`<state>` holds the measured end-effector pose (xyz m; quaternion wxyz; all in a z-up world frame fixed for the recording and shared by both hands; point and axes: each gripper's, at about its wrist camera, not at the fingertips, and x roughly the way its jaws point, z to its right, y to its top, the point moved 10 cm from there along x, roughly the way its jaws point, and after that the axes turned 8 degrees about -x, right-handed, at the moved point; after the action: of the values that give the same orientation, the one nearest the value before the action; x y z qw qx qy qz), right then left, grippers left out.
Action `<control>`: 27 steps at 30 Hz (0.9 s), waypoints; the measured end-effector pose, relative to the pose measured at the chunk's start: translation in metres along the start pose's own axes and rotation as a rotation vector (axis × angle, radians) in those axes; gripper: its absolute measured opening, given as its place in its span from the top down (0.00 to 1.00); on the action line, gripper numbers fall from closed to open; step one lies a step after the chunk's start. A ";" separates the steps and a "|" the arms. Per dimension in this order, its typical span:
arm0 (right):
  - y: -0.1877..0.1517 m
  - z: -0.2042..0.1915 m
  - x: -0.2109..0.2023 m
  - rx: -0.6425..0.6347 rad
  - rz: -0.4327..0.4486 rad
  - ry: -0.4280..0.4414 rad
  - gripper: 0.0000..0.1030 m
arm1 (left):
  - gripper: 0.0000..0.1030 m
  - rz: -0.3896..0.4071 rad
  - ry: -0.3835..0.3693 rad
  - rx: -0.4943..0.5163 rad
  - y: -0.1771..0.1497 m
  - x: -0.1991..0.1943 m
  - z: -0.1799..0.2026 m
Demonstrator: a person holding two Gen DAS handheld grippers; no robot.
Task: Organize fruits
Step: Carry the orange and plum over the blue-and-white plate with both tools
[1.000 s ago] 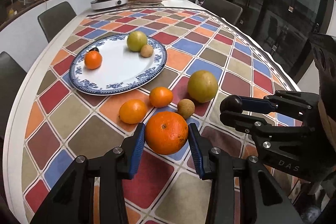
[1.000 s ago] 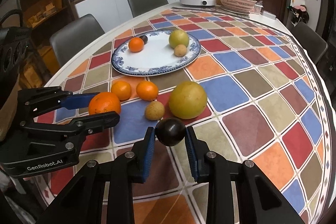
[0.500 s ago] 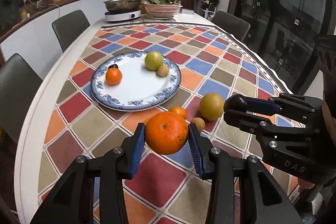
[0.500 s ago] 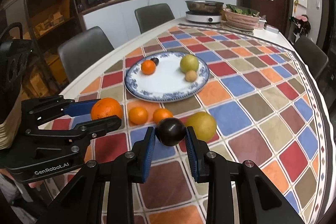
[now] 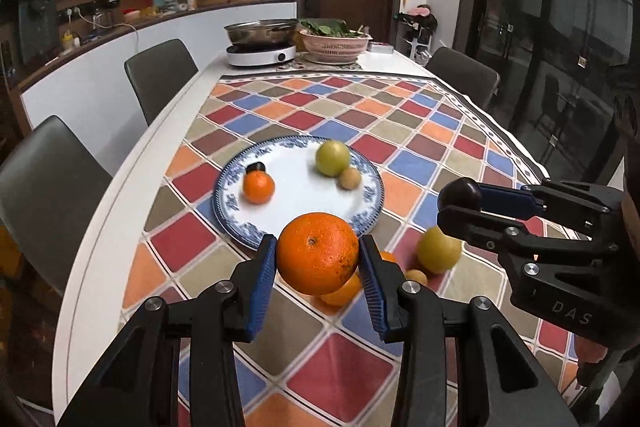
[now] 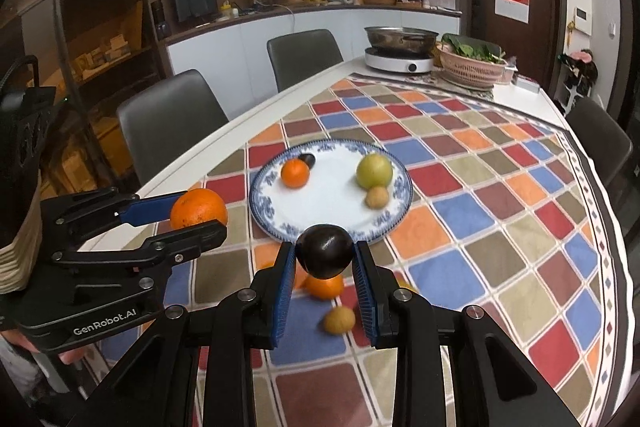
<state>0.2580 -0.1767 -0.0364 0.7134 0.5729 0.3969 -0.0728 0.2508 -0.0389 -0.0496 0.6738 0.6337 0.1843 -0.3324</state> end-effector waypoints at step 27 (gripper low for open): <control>0.027 0.008 0.102 -0.046 -0.166 0.014 0.71 | 0.61 -0.096 0.024 -0.020 0.022 0.088 -0.053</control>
<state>0.3456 -0.1391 -0.0822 0.7151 0.5220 0.4494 -0.1189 0.3378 -0.0067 -0.0989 0.6610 0.6212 0.2262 -0.3549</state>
